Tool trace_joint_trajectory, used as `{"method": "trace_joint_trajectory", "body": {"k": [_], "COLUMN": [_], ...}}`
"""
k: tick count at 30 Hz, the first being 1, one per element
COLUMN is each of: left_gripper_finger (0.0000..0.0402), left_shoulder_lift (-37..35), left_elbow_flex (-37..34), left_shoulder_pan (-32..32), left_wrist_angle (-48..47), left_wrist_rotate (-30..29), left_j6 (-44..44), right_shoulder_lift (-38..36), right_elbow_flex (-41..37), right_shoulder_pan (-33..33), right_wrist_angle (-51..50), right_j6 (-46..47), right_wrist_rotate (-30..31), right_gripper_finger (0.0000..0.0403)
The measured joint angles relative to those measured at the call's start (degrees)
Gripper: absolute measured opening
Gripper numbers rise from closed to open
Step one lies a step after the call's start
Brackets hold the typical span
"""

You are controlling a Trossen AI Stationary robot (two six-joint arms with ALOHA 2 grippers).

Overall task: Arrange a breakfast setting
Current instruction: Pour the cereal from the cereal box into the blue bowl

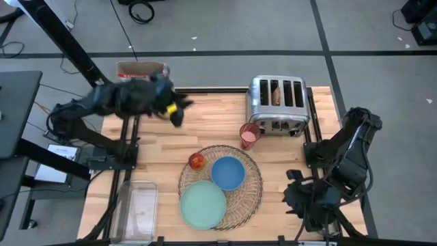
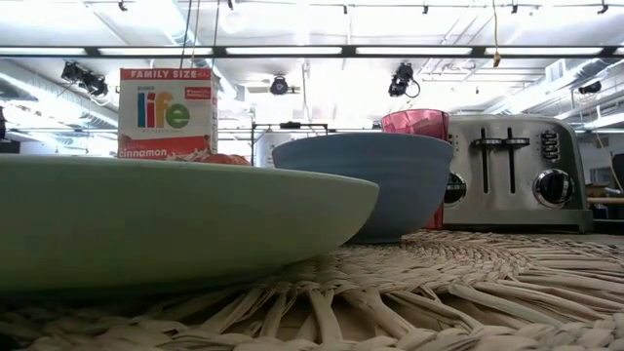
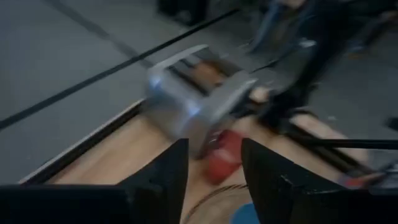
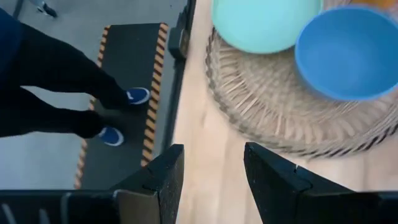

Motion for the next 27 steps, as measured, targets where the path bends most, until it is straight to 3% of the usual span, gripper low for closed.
{"method": "trace_joint_trajectory", "body": {"k": [6, 14, 19, 27], "left_gripper_finger": [0.0194, 0.0226, 0.0222, 0.0215], "left_shoulder_lift": [-0.1, 1.7, 4.9, 9.8], "left_elbow_flex": [6.4, 6.7, 6.7, 6.6], "left_shoulder_pan": [17.0, 39.9, 46.6, 50.5], "left_wrist_angle": [-12.2, -19.7, -23.6, -27.8], "left_wrist_rotate": [6.4, 16.9, 19.7, 19.7], "left_j6": [8.1, 28.2, 42.2, 55.6], "right_shoulder_lift": [-0.1, -1.6, -3.3, -4.4], "right_elbow_flex": [0.0, 0.0, 0.0, 0.0], "right_shoulder_pan": [-5.3, -17.0, -24.1, -31.4], "right_wrist_angle": [-0.1, -0.3, -0.9, -2.6], "right_j6": [-5.6, -14.6, -21.0, -22.3], "right_wrist_rotate": [0.4, 0.4, -1.0, -4.2], "right_gripper_finger": [0.0176, 0.0185, 0.0200, 0.0240]}}
